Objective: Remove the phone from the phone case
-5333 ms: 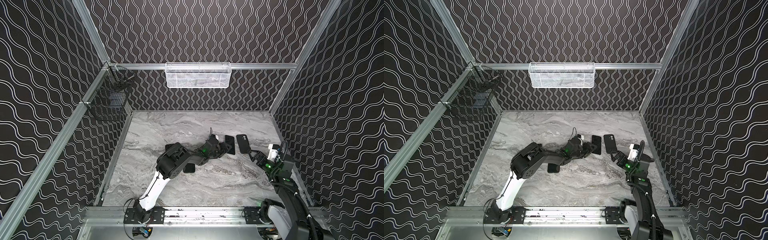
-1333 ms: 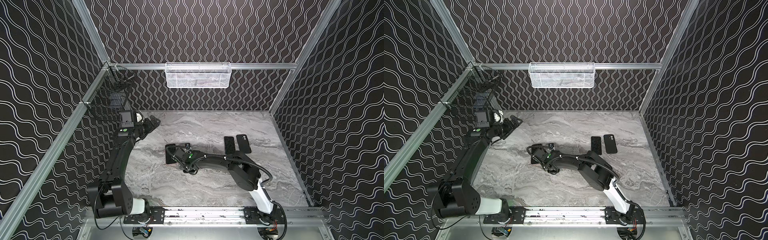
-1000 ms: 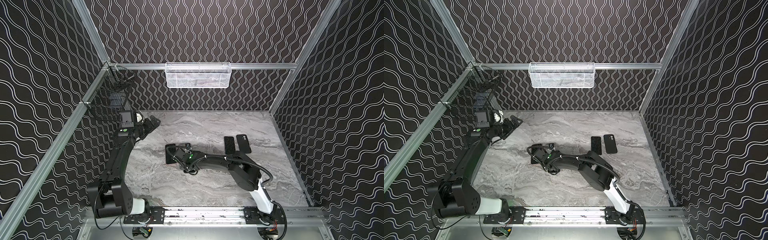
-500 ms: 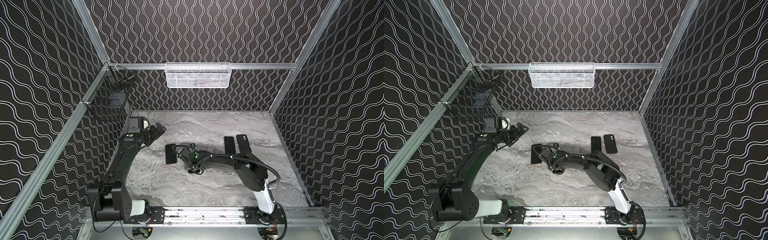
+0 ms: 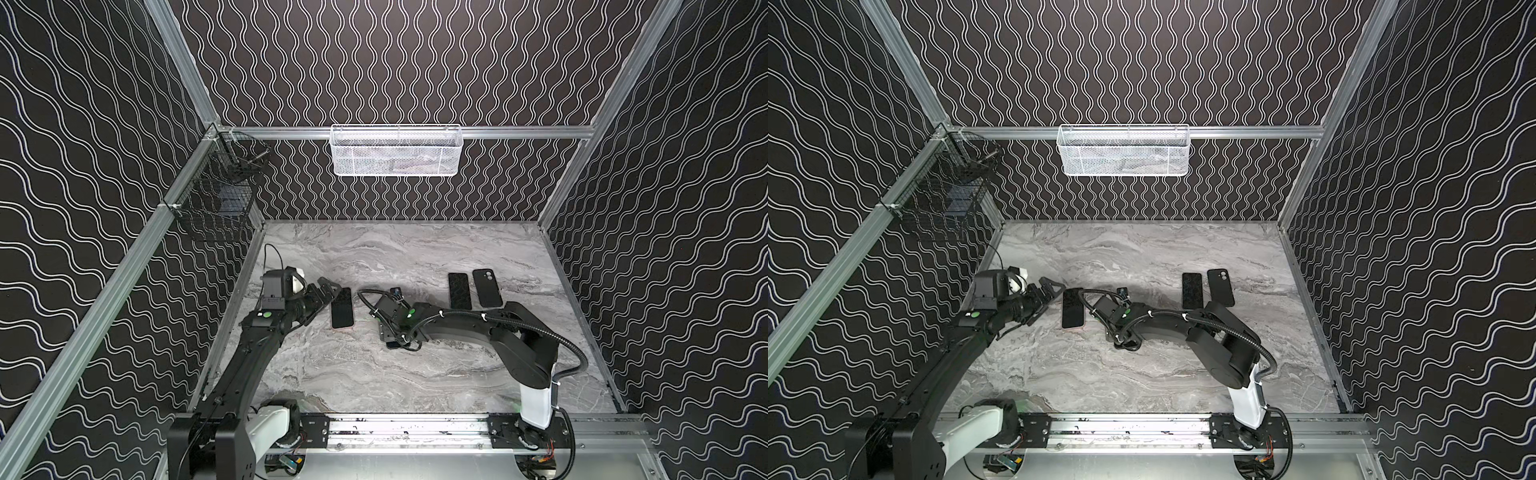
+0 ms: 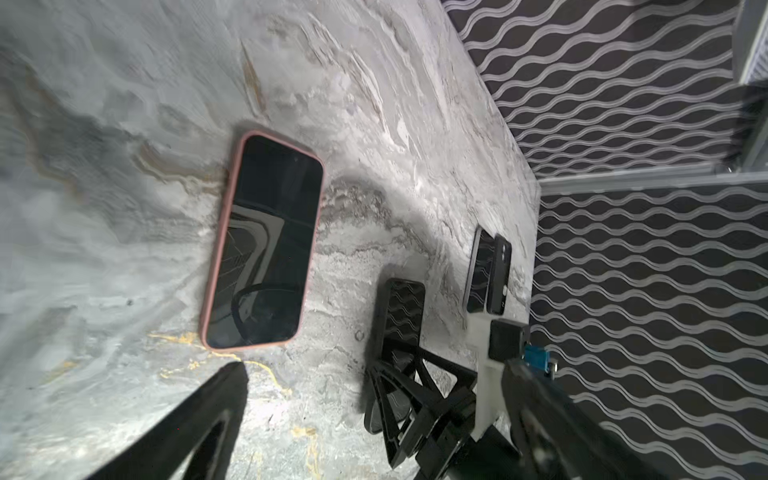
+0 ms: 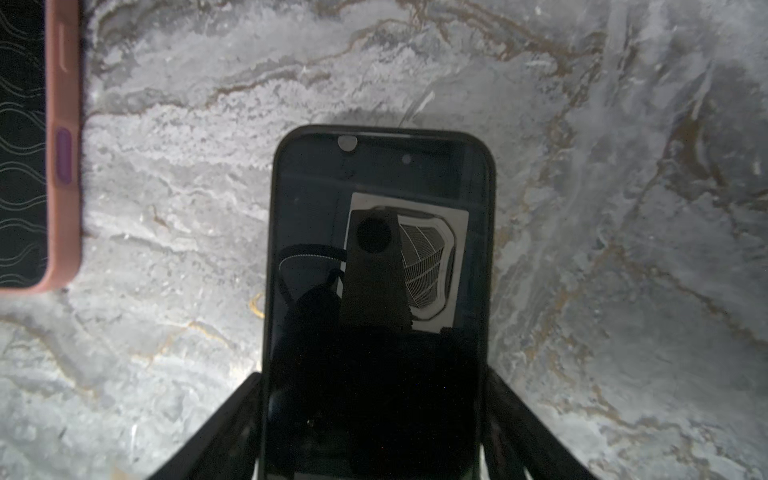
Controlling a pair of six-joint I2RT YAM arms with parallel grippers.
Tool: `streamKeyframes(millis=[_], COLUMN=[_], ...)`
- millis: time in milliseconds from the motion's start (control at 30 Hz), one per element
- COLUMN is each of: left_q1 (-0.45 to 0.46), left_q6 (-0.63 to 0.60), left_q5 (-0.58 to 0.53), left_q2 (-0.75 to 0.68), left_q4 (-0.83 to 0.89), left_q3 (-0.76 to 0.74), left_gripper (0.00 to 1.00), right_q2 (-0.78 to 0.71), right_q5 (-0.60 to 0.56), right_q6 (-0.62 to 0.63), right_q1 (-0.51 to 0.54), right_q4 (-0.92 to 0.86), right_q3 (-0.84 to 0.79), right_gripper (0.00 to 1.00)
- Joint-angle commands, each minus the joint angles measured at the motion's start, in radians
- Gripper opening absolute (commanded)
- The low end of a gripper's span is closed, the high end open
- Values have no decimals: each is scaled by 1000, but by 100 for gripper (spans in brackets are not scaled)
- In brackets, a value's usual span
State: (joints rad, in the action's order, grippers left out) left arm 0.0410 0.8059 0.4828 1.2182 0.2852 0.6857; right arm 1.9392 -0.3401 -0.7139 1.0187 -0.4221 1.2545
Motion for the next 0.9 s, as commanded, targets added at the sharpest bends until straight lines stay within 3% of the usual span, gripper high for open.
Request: streamKeyframes(millis=[0, 167, 567, 867], left_q1=[21, 66, 232, 313], left_q6=[36, 100, 245, 281], left_q5=[49, 102, 112, 82], left_q2=[2, 57, 233, 305], left_q4=[-136, -268, -579, -675], left_q3=[-46, -116, -177, -178], left_gripper=[99, 99, 99, 85], right_q2=[-31, -95, -226, -245], right_q5=[23, 66, 201, 267], right_q6=[14, 46, 99, 92], right_q1=[-4, -11, -32, -35], right_q4=[79, 128, 239, 251], right_q3=[-25, -73, -182, -176], right_gripper=[64, 64, 63, 63])
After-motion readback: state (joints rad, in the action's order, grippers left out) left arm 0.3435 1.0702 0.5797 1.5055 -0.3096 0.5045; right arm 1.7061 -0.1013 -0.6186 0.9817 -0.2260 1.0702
